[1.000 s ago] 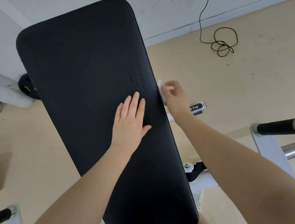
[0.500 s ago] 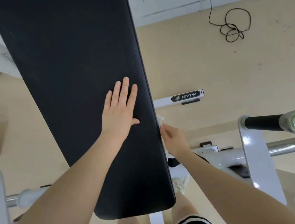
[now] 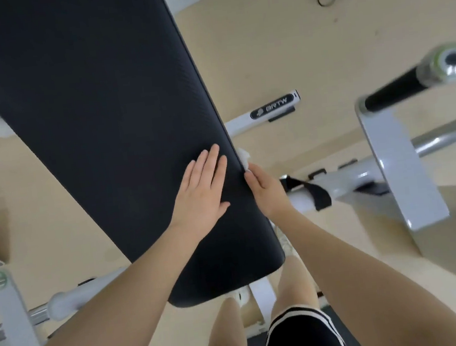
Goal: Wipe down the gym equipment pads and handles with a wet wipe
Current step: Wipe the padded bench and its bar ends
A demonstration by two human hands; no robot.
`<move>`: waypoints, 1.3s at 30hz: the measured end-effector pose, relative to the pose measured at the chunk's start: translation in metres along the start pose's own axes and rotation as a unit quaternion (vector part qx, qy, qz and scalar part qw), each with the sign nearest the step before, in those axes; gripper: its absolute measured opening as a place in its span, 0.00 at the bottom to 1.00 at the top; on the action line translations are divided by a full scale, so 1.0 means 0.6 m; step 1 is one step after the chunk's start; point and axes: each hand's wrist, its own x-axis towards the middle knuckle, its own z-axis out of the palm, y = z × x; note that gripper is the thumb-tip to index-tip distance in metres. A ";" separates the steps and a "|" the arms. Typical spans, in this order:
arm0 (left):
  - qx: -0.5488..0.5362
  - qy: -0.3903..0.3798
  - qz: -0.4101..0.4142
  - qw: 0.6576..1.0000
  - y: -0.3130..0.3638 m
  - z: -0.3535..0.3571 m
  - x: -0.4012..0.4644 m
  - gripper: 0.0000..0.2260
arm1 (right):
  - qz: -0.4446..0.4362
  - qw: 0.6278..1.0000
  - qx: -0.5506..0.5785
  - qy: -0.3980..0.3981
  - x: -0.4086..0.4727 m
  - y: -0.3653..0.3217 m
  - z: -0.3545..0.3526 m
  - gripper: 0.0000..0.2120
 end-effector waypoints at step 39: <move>0.010 -0.088 0.081 0.993 0.104 0.149 -0.177 0.37 | 0.300 0.938 0.134 0.107 -0.201 0.294 0.054 0.19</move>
